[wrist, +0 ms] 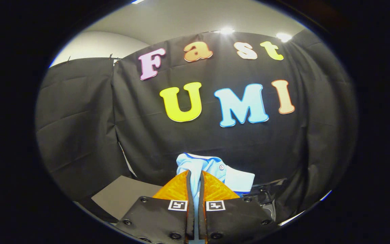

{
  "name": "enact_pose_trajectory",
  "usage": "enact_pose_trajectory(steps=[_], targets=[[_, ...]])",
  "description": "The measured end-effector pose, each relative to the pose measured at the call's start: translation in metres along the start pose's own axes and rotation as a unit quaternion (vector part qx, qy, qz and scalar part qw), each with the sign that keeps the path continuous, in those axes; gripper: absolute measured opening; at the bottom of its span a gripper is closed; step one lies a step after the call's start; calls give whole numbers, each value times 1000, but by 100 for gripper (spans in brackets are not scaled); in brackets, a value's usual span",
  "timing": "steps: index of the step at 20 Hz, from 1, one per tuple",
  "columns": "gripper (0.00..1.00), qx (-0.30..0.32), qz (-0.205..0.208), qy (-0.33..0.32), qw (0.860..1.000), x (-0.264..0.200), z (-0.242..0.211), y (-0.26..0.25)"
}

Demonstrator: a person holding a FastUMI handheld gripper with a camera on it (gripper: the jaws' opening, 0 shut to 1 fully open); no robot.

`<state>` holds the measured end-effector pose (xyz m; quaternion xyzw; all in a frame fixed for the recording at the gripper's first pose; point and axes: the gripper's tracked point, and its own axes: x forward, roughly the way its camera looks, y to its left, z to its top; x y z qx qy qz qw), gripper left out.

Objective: Put the clothes into the washing machine and then close the washing machine lid.

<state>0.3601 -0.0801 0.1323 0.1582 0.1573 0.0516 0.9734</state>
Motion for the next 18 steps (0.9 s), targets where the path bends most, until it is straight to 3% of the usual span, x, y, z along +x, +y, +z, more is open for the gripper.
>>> enact_pose_trajectory(steps=[9, 18], targets=[[6, 14, -50, 9, 999, -18, -19, -58], [6, 29, -68, 58, 996, -9, -86, -102]])
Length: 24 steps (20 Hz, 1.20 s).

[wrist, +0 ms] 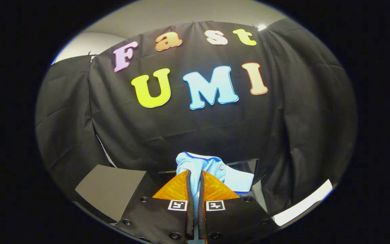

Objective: Put the clothes into the washing machine and then close the washing machine lid.

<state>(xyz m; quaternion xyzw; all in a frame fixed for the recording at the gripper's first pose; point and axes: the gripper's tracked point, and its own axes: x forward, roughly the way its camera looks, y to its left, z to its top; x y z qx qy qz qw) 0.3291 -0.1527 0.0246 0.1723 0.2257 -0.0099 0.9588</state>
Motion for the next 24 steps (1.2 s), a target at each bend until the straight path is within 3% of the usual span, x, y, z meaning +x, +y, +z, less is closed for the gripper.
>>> enact_pose_trajectory(steps=[14, 24], targets=[[6, -12, -6, 88, 996, 81, -103, -40], [6, -35, -25, 174, 984, 147, -202, -58]])
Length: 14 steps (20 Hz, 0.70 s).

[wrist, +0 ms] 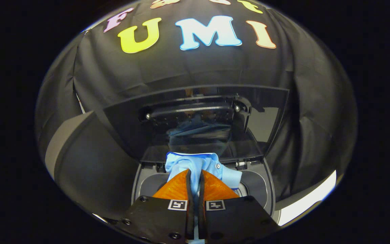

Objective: Put the clothes into the washing machine and then close the washing machine lid.

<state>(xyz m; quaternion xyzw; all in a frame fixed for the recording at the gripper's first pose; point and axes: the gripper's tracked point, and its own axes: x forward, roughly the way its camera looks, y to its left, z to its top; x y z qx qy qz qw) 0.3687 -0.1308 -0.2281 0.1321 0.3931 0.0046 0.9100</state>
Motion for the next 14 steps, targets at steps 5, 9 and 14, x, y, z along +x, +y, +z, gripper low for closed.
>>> enact_pose_trajectory(steps=[5, 9, 14], targets=[[6, -3, -16, 26, 1000, 30, -25, -5], [6, 0, -28, 46, 999, 45, -40, -11], [12, 13, -36, 73, 997, 59, -51, -14]])
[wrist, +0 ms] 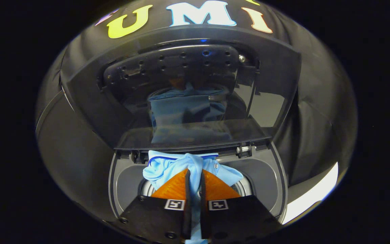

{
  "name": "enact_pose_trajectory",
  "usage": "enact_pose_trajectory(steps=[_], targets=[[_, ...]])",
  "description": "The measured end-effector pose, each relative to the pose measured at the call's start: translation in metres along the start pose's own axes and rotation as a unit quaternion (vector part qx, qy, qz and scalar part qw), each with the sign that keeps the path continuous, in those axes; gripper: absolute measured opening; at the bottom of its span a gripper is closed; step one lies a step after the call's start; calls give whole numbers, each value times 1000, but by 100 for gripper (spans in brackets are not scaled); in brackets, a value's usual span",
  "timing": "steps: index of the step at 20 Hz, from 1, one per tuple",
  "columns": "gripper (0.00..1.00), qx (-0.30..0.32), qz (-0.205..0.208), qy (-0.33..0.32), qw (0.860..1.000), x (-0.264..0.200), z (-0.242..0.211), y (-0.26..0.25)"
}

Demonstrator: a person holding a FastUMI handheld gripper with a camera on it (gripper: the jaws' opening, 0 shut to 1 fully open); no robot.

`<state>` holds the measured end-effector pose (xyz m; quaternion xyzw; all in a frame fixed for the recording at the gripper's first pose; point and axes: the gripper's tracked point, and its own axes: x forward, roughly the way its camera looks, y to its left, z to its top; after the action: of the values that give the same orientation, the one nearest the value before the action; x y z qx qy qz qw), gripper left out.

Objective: Put the clothes into the washing machine and then close the washing machine lid.

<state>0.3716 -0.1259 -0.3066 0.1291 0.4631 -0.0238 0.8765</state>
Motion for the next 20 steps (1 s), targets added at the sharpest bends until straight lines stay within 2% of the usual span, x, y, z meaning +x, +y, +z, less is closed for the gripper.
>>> enact_pose_trajectory(steps=[2, 6, 9, 12, 16, 20], targets=[[40, -12, -17, -1, 1000, -1, -4, -8], [97, -2, 2, -24, 1000, -10, 3, 1], [97, -12, 7, -53, 998, -22, 16, 5], [97, -49, 16, -105, 993, -41, 36, 13], [97, -88, 39, -180, 979, -88, 74, 32], [97, -97, 53, -246, 963, -137, 120, 46]])
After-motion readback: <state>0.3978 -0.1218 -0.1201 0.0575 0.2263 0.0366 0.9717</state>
